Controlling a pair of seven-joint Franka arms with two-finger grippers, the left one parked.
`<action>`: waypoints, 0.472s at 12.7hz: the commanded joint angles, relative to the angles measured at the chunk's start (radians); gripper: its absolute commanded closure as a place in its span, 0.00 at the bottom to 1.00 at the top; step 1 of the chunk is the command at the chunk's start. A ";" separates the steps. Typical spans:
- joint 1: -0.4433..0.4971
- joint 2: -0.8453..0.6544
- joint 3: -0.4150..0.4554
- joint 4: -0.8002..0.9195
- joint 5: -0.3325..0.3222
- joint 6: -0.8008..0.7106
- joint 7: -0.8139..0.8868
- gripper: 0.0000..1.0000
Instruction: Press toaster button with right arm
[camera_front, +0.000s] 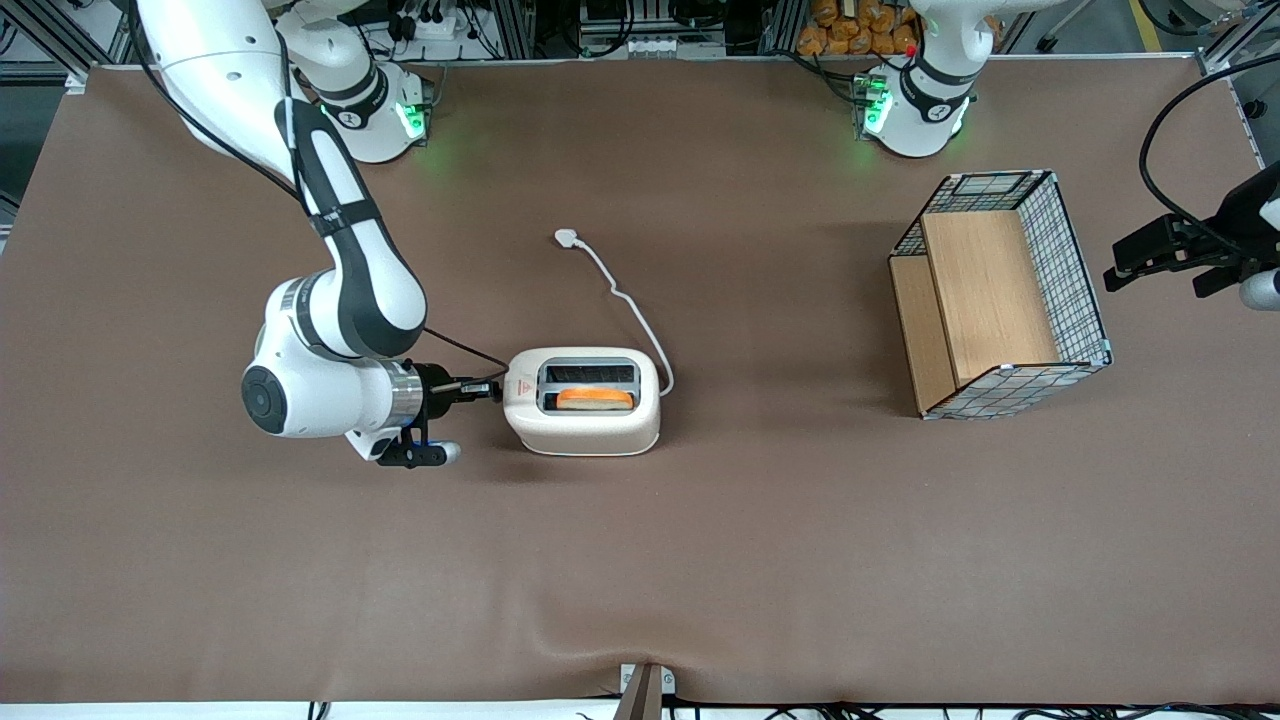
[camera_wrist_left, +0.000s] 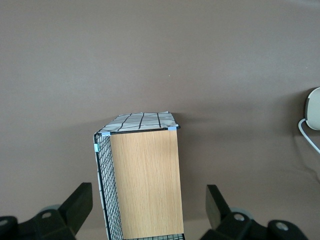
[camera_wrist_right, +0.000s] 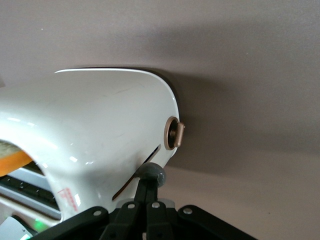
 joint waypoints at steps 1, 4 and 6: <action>0.002 0.031 -0.002 0.006 0.034 0.019 -0.006 1.00; -0.007 0.052 -0.003 0.003 0.094 0.022 -0.038 1.00; -0.013 0.065 -0.003 -0.001 0.124 0.024 -0.071 1.00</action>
